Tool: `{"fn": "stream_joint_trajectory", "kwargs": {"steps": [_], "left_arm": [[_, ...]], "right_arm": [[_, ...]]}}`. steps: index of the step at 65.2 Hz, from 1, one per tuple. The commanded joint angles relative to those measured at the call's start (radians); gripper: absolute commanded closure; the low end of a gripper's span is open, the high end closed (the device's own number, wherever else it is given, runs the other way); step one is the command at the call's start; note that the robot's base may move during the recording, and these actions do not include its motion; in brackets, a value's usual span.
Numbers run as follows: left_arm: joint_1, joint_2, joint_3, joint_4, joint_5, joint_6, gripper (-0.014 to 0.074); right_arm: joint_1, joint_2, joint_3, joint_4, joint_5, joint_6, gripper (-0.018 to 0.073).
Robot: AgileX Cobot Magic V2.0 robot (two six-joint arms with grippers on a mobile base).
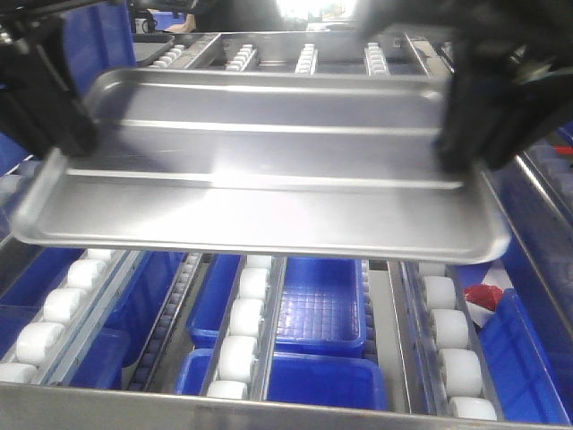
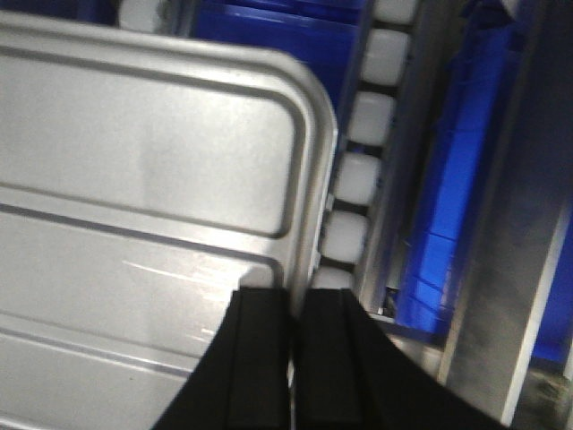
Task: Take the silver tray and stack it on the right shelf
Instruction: 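Lift the silver tray off the rollers with both grippers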
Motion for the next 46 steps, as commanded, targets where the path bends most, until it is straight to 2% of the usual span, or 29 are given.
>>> {"fn": "stream_joint_trajectory", "kwargs": {"steps": [1, 5, 10, 19, 29, 46], "left_arm": [[-0.072, -0.034, -0.034, 0.076, -0.041, -0.087, 0.0690], [-0.115, -0.034, -0.034, 0.118, -0.053, -0.142, 0.0690], [-0.145, -0.034, -0.034, 0.143, -0.060, -0.173, 0.0690], [-0.151, -0.034, -0.034, 0.143, -0.061, -0.178, 0.0689], [-0.151, -0.034, -0.034, 0.178, -0.058, -0.178, 0.0690], [-0.151, -0.034, -0.034, 0.177, -0.058, -0.178, 0.0691]], "right_arm": [[0.017, -0.068, -0.024, -0.063, 0.016, -0.022, 0.0502], [0.022, -0.086, -0.024, -0.063, 0.018, -0.022, 0.0502], [0.023, -0.092, -0.024, -0.063, 0.018, -0.022, 0.0502], [0.023, -0.092, -0.024, -0.063, 0.016, -0.022, 0.0502], [0.023, -0.092, -0.024, -0.063, 0.016, -0.022, 0.0502], [0.023, -0.092, -0.024, -0.063, 0.016, -0.022, 0.0502]]}}
